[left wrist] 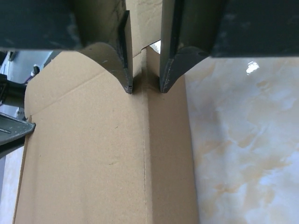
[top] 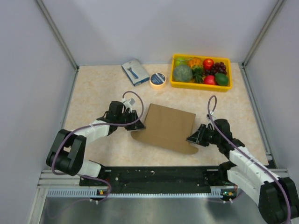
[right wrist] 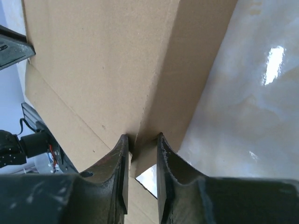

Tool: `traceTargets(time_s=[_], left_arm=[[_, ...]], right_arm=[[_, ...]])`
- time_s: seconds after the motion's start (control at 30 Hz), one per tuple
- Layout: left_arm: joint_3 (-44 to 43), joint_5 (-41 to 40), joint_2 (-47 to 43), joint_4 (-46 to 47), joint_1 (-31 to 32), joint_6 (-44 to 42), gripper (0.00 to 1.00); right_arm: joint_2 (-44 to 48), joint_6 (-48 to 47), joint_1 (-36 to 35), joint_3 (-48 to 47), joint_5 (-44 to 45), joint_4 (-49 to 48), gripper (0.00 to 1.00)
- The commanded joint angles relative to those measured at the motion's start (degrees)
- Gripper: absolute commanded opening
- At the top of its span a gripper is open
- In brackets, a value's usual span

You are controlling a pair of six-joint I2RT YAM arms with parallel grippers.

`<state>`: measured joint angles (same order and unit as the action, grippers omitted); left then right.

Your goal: Fold the paper box

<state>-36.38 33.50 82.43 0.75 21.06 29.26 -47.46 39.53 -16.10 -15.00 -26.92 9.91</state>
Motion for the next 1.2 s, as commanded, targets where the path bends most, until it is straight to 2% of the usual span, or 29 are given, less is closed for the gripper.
traceTargets(time_s=[0.0, 0.03, 0.07, 0.1, 0.13, 0.2, 0.23, 0.3, 0.4, 0.43, 0.5, 0.53, 0.57, 0.6, 0.63, 0.67, 0.73, 0.83, 0.87, 0.93, 0.97, 1.1, 1.13, 1.17], left_arm=[[4.3, -5.8, -1.2, 0.8, 1.0, -1.0, 0.17], [5.3, -6.7, -2.0, 0.7, 0.8, -1.2, 0.16], [5.7, -7.5, -2.9, 0.5, 0.7, -1.0, 0.21], [6.1, -8.3, -4.7, 0.0, 0.6, -1.0, 0.45], [6.1, -8.4, -5.6, -0.4, 0.3, -0.9, 0.56], [5.4, -8.6, -7.6, -2.1, 0.0, -1.0, 0.72], [4.7, -8.8, -8.2, -2.8, -0.1, -1.4, 0.78], [3.6, -10.4, -8.5, -4.1, -0.1, -1.3, 0.8], [1.0, -11.0, -4.7, -6.6, -0.3, -2.8, 0.61], [1.2, -10.8, -4.1, -6.3, -0.4, -2.9, 0.48], [2.7, -11.3, -3.9, -6.0, -0.6, -3.1, 0.44], [3.0, -11.7, -4.7, -6.4, -0.8, -3.2, 0.44], [3.2, -12.8, -7.3, -7.9, -1.2, -3.5, 0.5], [3.5, -13.8, -9.3, -9.4, -2.3, -4.1, 0.57], [3.3, -14.9, -11.8, -11.1, -2.9, -4.5, 0.66], [3.0, -17.0, -17.1, -15.3, -3.5, -4.8, 0.78], [1.5, -19.1, -22.8, -19.0, -5.8, -6.0, 0.86], [-0.4, -22.9, -32.8, -26.0, -8.6, -3.2, 0.91], [-0.7, -23.6, -37.0, -27.3, -9.2, -1.6, 0.92], [0.1, -25.8, -40.8, -28.8, -9.7, 3.8, 0.94], [0.6, -25.6, -44.0, -28.8, -9.8, 5.3, 0.96], [-0.8, -26.7, -46.1, -35.0, -10.5, 11.0, 0.98], [-1.2, -26.7, -46.0, -37.7, -10.6, 11.7, 0.98], [-1.4, -26.8, -46.0, -38.8, -10.8, 12.2, 0.98]], right_arm=[[-4.5, -1.9, -0.9, 0.8, -1.9, -12.1, 0.12], [-7.6, -2.3, -0.8, 0.2, -2.3, -12.8, 0.09], [-9.5, -3.0, -0.9, -0.6, -2.6, -13.1, 0.07], [-10.9, -3.4, -1.0, -2.4, -3.7, -13.8, 0.09], [-12.7, -3.8, -0.8, -3.3, -4.2, -13.6, 0.12], [-13.0, -5.4, -0.9, -6.0, -3.8, -12.5, 0.3], [-13.0, -5.9, -1.0, -6.8, -3.6, -11.2, 0.42], [-14.4, -7.4, -1.0, -9.2, -4.1, -10.4, 0.48], [-18.3, -8.1, -1.4, -11.3, -5.9, -10.4, 0.49], [-19.0, -7.8, -2.2, -11.7, -6.5, -10.8, 0.48], [-20.1, -8.8, -4.0, -14.5, -4.3, -7.4, 0.48], [-19.7, -10.2, -7.1, -16.6, -0.8, -3.7, 0.49], [-18.2, -13.7, -8.9, -21.9, 10.5, 7.4, 0.51], [-17.1, -15.2, -11.1, -24.8, 17.6, 12.2, 0.56], [-16.2, -16.2, -16.4, -27.6, 24.2, 17.2, 0.68], [-15.5, -18.0, -18.4, -30.2, 33.9, 23.6, 0.72], [-14.4, -20.1, -25.6, -37.0, 37.9, 27.7, 0.79], [-17.4, -27.6, -37.7, -43.1, 44.6, 30.9, 0.83], [-18.5, -31.3, -47.6, -44.3, 50.7, 31.2, 0.84], [-23.2, -35.5, -56.0, -44.6, 57.1, 31.2, 0.85], [-24.9, -36.4, -62.3, -44.9, 63.1, 31.2, 0.85], [-35.7, -38.5, -72.5, -47.0, 74.1, 31.1, 0.86], [-41.2, -39.3, -73.7, -47.1, 76.6, 31.3, 0.86], [-43.9, -39.3, -74.8, -46.9, 83.5, 31.4, 0.86]])
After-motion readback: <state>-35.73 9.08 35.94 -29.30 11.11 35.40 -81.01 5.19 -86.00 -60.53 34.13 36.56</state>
